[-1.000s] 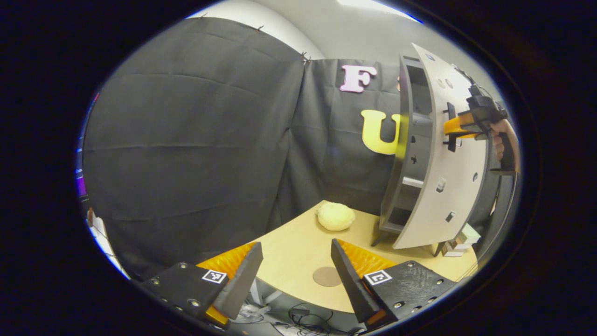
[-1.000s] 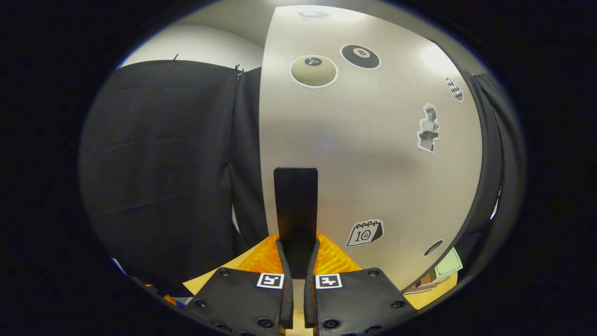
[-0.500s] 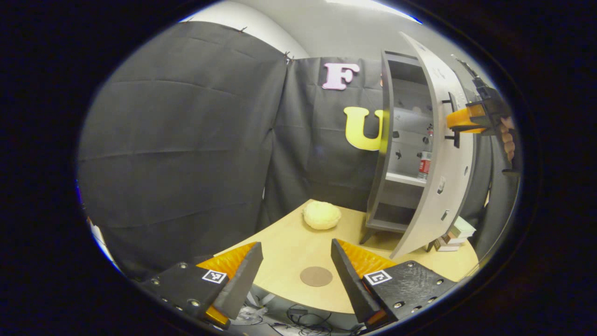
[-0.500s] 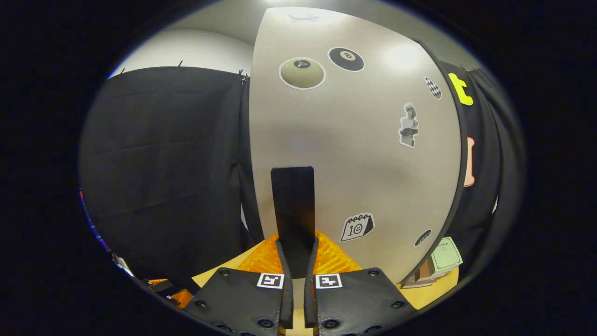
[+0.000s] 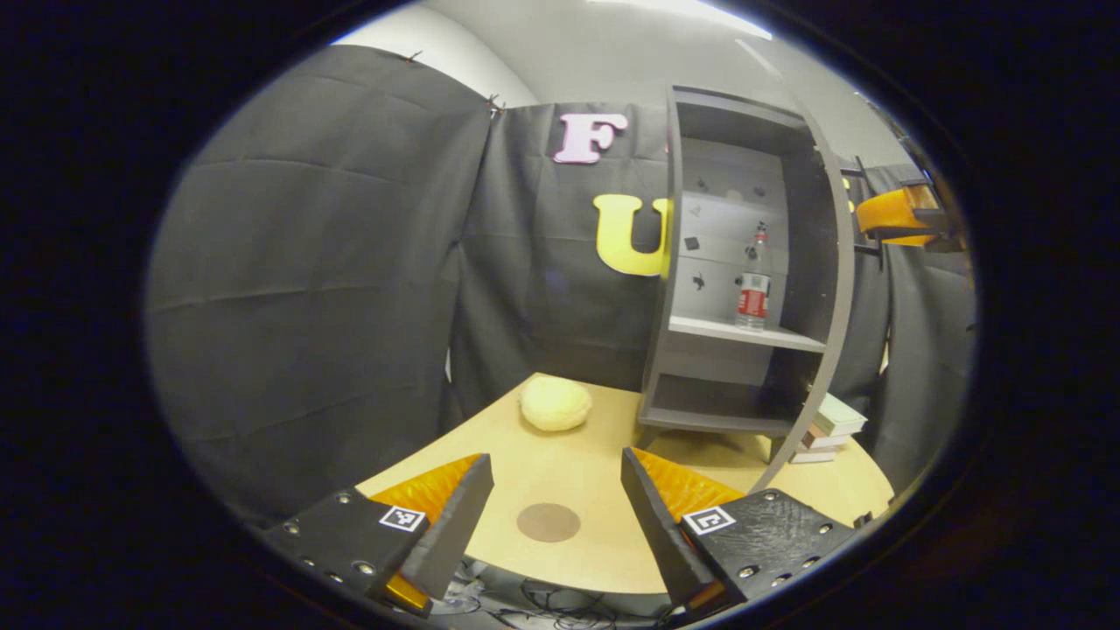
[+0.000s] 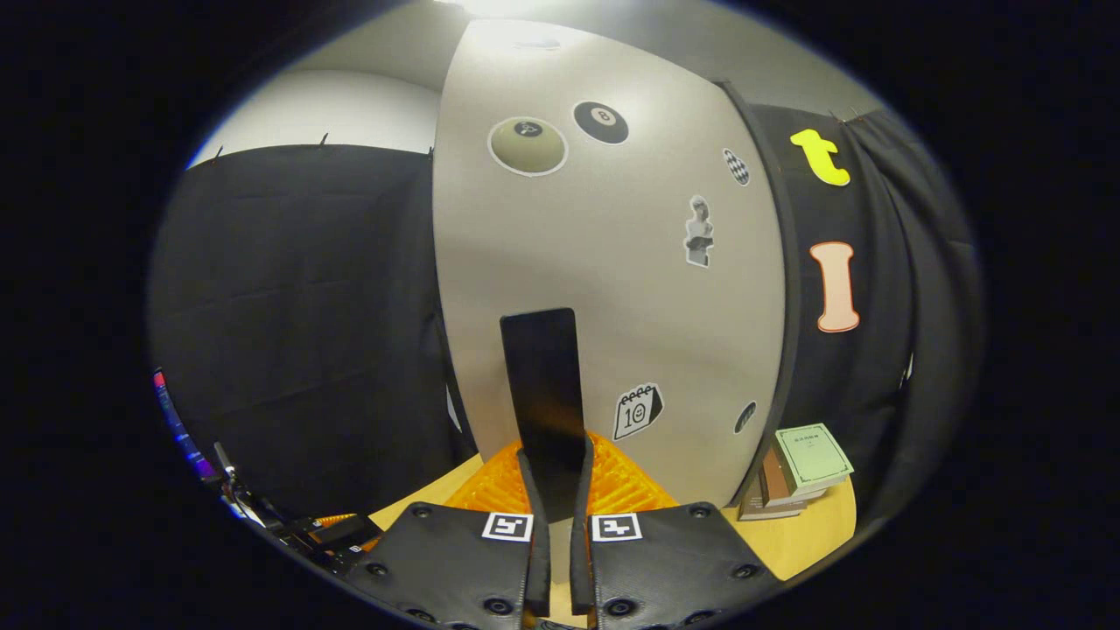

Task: Open the cabinet door with the right hand, grasp the bottle in the cabinet with the left hand and place it on the coaster, then close the cabinet door with the right hand.

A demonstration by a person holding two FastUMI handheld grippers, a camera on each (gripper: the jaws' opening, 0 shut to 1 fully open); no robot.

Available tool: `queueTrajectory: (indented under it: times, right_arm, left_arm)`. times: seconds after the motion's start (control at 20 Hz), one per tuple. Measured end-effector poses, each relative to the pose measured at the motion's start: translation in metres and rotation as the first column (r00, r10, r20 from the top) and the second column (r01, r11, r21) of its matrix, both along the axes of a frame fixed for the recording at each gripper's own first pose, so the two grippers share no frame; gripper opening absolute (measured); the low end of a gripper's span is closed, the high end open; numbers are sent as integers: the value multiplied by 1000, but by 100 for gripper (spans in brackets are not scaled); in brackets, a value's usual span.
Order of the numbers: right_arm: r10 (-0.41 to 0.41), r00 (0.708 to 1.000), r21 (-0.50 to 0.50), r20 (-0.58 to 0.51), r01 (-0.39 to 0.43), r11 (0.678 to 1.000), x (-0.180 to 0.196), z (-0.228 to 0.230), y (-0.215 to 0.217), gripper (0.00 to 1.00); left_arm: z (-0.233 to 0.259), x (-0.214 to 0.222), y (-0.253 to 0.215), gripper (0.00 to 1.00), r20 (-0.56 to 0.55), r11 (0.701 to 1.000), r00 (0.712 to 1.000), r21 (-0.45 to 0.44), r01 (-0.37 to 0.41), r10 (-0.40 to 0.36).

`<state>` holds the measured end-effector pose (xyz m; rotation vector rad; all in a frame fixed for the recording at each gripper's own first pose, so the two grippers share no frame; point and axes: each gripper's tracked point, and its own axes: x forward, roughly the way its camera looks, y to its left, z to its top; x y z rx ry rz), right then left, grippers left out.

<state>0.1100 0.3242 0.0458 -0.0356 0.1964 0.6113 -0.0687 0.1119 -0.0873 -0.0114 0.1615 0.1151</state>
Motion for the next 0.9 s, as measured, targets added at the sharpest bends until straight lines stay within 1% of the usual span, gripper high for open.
queueTrajectory:
  times: [0.05, 0.1, 0.15, 0.25, 0.3, 0.35, 0.4, 0.45, 0.55, 0.7, 0.85, 0.9]
  right_arm:
    - [-10, 1000, 0, 2, 10, 1000, 0, 0, -2, 9]
    - [-19, 1000, -4, 5, 19, 1000, 1, 1, -3, 11]
    - [-27, 1000, -7, 5, 27, 1000, 1, 1, -2, 11]
    - [-38, 999, 6, -23, 38, 999, 2, 3, -4, 11]
    - [-43, 998, 17, -42, 44, 999, 5, 3, -6, 11]
    - [-49, 998, 20, -48, 50, 999, 8, 3, -9, 10]
    - [-58, 997, 16, -42, 59, 998, 9, 5, -11, 10]
    - [-71, 997, 10, -33, 71, 997, 6, 5, -13, 10]
    - [-97, 995, 9, -32, 97, 995, 2, 4, -18, 10]
    - [-143, 988, 24, -52, 144, 989, -1, 8, -34, 10]
    - [-197, 979, 18, -62, 198, 980, -5, 12, -63, 10]
    - [-209, 976, 6, -59, 209, 978, -5, 14, -72, 10]
  left_arm:
    - [-1, 2, -2, 91, 1, 1000, 1000, 3, 16, -16]
    - [0, 3, -5, 91, 2, 999, 999, 6, 35, -35]
    - [-1, 4, -8, 87, 3, 999, 999, 8, 53, -53]
    - [-2, 6, -13, 95, 4, 996, 996, 11, 84, -84]
    - [-2, 7, -16, 87, 0, 995, 995, 9, 101, -101]
    - [-3, 5, -20, 90, -6, 993, 993, 5, 119, -119]
    - [-4, 5, -24, 87, -12, 991, 991, 2, 133, -133]
    - [-6, 4, -27, 91, -18, 989, 988, 0, 150, -150]
    - [-6, 4, -32, 91, -24, 983, 983, 2, 183, -183]
    - [-5, 2, -37, 91, -30, 974, 973, 9, 228, -227]
    - [-5, 1, -39, 91, -28, 969, 969, 16, 245, -244]
    - [-3, -1, -39, 89, -28, 968, 967, 13, 252, -252]
